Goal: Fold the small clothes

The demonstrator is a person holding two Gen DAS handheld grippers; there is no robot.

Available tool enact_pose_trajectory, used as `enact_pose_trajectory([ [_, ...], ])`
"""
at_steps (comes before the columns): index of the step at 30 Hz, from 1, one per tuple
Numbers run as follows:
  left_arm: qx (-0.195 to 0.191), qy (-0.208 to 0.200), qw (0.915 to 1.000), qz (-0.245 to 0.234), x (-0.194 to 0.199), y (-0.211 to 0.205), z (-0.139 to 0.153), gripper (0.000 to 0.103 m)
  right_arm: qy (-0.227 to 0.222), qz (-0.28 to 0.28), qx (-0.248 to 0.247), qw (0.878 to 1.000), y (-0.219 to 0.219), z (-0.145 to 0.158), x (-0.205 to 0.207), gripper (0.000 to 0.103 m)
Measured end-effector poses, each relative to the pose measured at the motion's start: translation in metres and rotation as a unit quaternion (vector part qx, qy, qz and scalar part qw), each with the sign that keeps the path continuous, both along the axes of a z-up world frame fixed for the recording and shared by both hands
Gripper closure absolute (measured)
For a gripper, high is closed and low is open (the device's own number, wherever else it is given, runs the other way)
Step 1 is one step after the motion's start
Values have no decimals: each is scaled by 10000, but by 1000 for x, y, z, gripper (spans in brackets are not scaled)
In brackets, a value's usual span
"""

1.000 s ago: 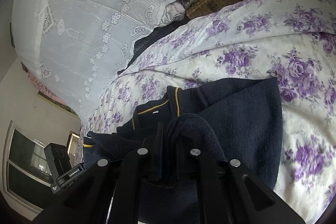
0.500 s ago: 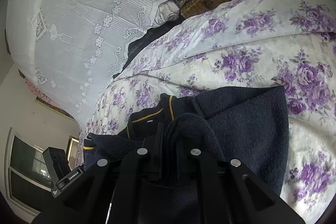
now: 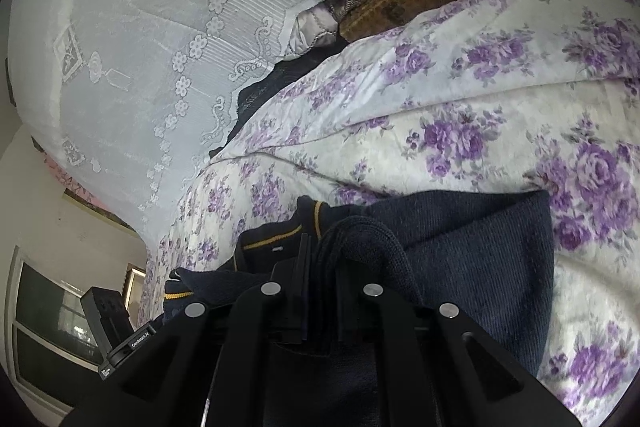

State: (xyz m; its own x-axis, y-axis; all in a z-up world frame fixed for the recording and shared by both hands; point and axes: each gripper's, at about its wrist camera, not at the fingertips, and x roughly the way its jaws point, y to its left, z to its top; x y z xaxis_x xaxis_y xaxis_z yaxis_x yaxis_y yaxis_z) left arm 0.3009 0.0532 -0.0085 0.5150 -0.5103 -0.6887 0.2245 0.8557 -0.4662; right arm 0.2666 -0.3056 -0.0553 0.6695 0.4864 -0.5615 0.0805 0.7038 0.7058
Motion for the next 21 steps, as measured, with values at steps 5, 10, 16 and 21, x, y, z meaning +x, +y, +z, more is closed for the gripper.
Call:
enact_pose_trajectory([
  [5,12,223,9997,12,9,1,-16,95,166,-38,37,9998,-2,-14,6,91],
  [10,-69,203,9998,-13,7,4,-14,93,115,-24,-22,9999,-1,-15,6,90],
  [16,-548,173,9983,25,2,25,-7,82,-86,35,180,9998,-7,-14,3,74],
  [21,-650,-8,9979,56,-5,30,0,78,-378,-10,221,9990,-12,-1,-5,60],
])
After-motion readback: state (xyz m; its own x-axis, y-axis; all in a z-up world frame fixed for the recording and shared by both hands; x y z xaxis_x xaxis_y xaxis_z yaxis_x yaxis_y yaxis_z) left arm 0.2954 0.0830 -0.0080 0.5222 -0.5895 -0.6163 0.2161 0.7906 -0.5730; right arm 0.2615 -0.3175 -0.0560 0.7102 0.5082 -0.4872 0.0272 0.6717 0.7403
